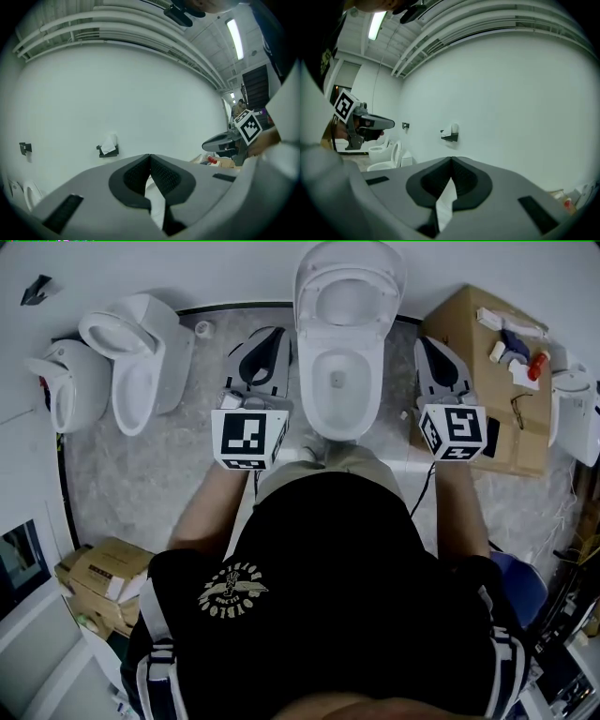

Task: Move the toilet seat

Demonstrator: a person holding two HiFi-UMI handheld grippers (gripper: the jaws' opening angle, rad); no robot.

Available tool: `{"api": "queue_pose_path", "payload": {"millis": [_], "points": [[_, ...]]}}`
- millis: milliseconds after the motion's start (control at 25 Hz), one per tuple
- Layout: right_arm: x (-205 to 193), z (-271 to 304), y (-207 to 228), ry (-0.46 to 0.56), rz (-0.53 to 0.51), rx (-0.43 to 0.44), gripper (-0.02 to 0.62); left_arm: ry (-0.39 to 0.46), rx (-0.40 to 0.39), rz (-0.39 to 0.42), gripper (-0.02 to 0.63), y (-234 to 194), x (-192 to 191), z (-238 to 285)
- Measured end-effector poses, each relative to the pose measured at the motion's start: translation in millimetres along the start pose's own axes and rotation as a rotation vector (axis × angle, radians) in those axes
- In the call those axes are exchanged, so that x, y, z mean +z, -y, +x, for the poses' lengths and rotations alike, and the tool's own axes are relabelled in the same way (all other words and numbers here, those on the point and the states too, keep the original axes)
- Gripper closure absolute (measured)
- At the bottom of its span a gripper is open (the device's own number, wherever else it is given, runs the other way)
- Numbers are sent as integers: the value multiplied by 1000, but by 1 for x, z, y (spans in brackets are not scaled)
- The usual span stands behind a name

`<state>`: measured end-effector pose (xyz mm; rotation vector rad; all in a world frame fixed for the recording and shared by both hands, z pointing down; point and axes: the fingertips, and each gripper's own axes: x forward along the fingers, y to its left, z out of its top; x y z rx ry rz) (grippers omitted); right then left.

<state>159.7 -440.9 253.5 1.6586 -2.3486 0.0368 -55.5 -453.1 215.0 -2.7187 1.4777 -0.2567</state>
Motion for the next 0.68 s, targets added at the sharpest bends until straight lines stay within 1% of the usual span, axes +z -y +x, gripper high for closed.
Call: {"api": "queue_pose_path", "payload": {"millis": [80,240,360,440,680], "points": [[1,-15,-10,-2,22,-7,566,13,-7,1,581,4,3,-7],[7,-33,-19,8,-2,-23,566,69,-53,-55,581,14,9,-14],[16,-35,-14,24,-29,-18,566,95,-65,-76,581,19,16,-7],[21,-33,-6,30,-39,-8,566,105,-72,-70,581,24,22,3],[32,-21,27,48,-65,31,566,112,-103,0,581,45,40,48]]}}
